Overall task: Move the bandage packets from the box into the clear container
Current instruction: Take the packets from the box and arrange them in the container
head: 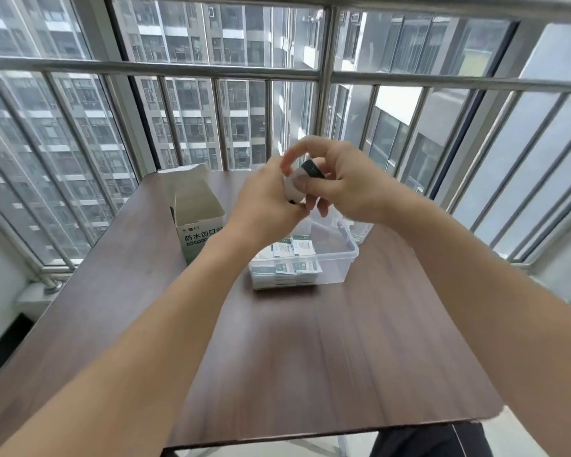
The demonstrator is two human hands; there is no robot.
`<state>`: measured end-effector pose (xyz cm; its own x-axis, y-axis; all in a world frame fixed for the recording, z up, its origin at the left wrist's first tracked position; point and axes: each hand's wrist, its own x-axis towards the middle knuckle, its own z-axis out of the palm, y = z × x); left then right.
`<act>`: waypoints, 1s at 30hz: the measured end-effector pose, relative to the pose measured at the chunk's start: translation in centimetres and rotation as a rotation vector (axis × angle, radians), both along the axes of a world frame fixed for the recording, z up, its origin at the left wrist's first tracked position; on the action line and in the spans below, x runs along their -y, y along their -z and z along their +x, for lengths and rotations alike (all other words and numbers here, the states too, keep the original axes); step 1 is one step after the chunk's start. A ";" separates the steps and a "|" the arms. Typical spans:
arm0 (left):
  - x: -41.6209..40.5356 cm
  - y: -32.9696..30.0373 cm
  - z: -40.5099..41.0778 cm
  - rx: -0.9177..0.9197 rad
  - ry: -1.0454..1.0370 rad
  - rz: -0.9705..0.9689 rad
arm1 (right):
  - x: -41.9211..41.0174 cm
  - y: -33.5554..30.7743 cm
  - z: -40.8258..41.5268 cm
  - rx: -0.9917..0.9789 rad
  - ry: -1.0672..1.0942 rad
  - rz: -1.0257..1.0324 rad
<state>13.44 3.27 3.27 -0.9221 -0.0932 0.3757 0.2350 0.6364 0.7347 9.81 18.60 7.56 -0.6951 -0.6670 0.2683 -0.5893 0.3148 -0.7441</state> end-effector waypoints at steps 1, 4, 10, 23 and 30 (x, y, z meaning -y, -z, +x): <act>0.1 0.1 -0.3 0.015 0.021 0.012 | 0.0 -0.1 -0.6 0.017 -0.012 0.015; 0.4 0.3 -0.7 0.116 0.128 0.084 | 0.0 -0.2 -2.6 0.085 -0.040 0.079; 2.9 1.0 -0.9 0.156 0.200 -0.420 | -2.1 -1.4 -7.1 0.163 -0.021 0.406; 3.3 4.2 -1.3 0.203 0.261 -0.797 | 1.7 2.5 -7.8 -0.075 -0.177 1.152; 3.5 5.0 -1.7 0.162 0.265 -0.762 | 1.1 3.7 -7.1 -0.154 -0.090 1.134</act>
<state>11.74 -0.26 -1.72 -0.9258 0.3622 0.1084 0.3759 0.9125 0.1616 2.68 17.52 3.89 -0.6446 -0.6245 -0.4409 -0.7036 0.7103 0.0226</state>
